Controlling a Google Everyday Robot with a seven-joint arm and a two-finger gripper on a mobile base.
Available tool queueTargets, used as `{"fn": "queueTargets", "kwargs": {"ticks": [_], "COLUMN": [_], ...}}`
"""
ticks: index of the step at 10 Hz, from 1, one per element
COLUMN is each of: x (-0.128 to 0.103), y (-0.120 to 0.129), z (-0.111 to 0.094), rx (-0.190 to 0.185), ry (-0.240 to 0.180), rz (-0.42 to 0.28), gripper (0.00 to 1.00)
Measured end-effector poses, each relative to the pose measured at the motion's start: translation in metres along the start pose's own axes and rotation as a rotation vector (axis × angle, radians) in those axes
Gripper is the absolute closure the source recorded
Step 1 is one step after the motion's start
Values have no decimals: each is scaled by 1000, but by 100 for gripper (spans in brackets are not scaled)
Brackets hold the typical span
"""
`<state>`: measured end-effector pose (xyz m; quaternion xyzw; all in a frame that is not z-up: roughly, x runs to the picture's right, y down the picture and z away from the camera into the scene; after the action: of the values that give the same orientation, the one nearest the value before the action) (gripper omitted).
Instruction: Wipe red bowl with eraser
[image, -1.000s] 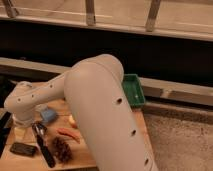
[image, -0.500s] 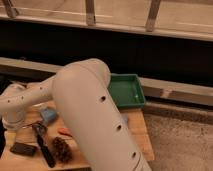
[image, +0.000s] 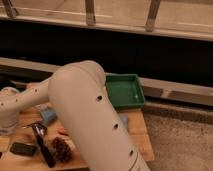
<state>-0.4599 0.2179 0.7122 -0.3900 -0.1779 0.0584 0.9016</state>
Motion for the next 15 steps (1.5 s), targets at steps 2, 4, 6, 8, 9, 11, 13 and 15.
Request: {"fn": "queueTargets", "kwargs": {"ticks": [2,4,6,8,9,11,13,15], "x": [-1,1,1,9,15,26,36,38], "y": [2,3,10,14,15,16,16,17], "z": [1,3,10,18,25,40,49,56], "rx": [-3,3,-2,-15,-20,-30,-36,-50], "ry": [0,2,10,15,15,13,8,6], "rz": [-2,3,-2,3,11,30,55,66], "gripper": [20,20,20,20,20,20,20,20]}}
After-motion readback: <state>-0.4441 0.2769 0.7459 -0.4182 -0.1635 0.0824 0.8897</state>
